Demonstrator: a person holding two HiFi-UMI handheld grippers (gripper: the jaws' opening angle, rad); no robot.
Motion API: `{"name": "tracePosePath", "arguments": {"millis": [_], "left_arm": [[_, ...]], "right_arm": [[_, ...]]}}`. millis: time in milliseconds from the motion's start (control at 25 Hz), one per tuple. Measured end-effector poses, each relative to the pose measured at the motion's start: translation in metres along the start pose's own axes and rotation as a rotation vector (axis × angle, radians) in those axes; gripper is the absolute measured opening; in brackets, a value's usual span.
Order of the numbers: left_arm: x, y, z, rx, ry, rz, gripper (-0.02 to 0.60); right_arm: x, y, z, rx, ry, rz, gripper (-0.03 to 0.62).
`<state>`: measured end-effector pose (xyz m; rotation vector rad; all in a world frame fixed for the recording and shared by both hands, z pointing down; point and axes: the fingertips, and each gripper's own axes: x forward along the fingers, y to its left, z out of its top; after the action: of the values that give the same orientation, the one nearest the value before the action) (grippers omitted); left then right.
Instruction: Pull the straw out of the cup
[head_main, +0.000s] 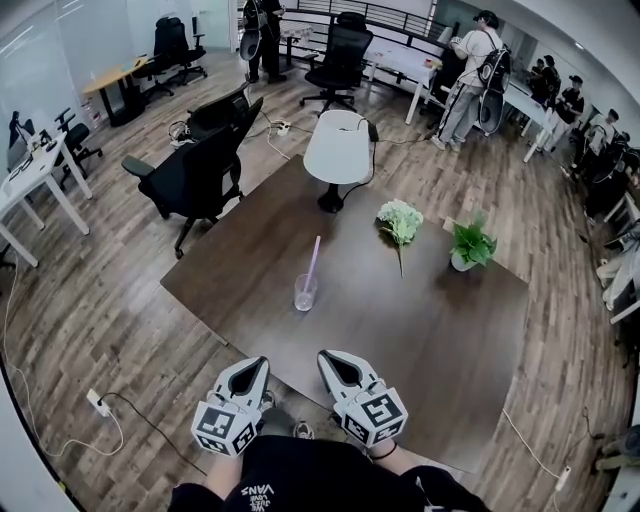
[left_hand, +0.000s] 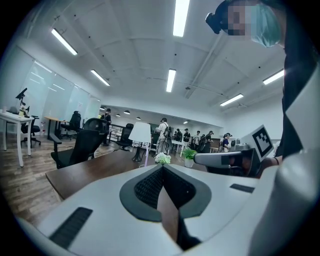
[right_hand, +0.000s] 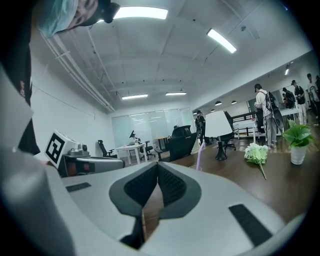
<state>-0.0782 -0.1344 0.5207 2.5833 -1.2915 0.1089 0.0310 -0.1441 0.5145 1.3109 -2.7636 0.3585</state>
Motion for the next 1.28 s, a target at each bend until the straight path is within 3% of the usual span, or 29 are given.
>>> {"name": "tracePosePath", "arguments": {"millis": [520,1280], "left_arm": [[0.06,0.05,0.032,0.027,0.01,-0.123,0.011],[0.119,0.11,0.063,0.101,0.023,-0.339,0.011]], "right_arm": [[0.059,-0.033,0.03,-0.003,-0.03,-0.105,0.018],[0.114,-0.058,0.046,0.014,-0.084,-0.344,0.018]]}}
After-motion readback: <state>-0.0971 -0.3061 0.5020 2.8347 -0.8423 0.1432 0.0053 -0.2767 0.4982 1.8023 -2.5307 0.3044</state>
